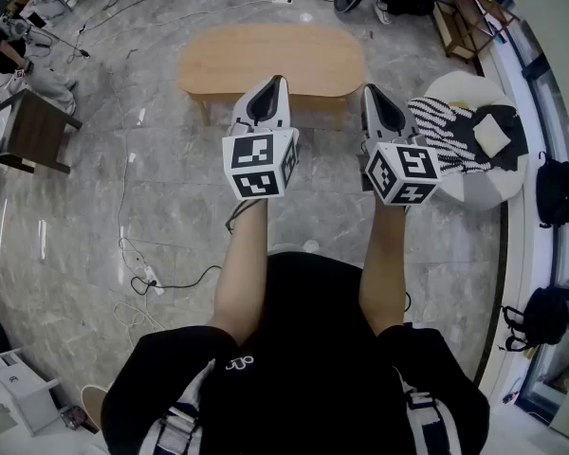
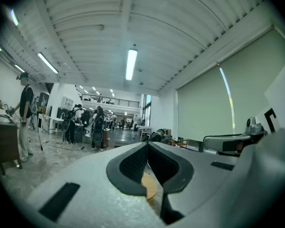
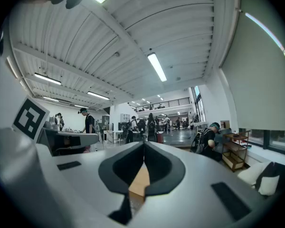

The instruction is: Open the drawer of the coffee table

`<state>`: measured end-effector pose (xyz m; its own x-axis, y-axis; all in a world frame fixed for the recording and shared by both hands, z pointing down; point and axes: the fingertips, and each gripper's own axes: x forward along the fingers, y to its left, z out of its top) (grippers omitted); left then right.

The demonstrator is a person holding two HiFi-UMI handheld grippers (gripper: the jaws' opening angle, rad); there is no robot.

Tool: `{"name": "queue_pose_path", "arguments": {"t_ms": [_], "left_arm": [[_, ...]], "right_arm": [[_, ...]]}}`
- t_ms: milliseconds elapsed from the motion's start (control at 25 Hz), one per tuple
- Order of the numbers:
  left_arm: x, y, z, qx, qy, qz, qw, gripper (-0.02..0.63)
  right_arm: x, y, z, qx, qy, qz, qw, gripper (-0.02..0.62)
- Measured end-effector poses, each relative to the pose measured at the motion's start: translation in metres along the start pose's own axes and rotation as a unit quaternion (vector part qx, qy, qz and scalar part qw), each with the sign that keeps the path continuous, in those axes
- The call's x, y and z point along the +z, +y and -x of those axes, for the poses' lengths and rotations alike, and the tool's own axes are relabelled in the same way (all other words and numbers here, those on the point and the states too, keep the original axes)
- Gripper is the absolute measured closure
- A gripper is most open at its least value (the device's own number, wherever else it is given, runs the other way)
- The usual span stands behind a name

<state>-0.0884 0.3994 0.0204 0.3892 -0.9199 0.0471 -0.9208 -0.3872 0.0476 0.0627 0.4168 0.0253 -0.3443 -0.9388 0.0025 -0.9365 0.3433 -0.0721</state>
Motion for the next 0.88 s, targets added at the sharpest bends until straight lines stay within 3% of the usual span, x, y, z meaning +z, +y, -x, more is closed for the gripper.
{"name": "queue_pose_path", "arguments": {"t_ms": [360,880], "left_arm": [[-0.003,-0.005,-0.008,0.011,0.000,0.002,0.9999,0.597],[-0.010,0.004,-0.007,0.040,0.003,0.008,0.9992,0.597]], "right_arm": [[0.000,-0.012,-0.005,0.011,-0.006,0.000,1.000,0.584],[-0.002,-0.054,0.001,-0.026,-0.028,-0.038,0.999,0.583]]}}
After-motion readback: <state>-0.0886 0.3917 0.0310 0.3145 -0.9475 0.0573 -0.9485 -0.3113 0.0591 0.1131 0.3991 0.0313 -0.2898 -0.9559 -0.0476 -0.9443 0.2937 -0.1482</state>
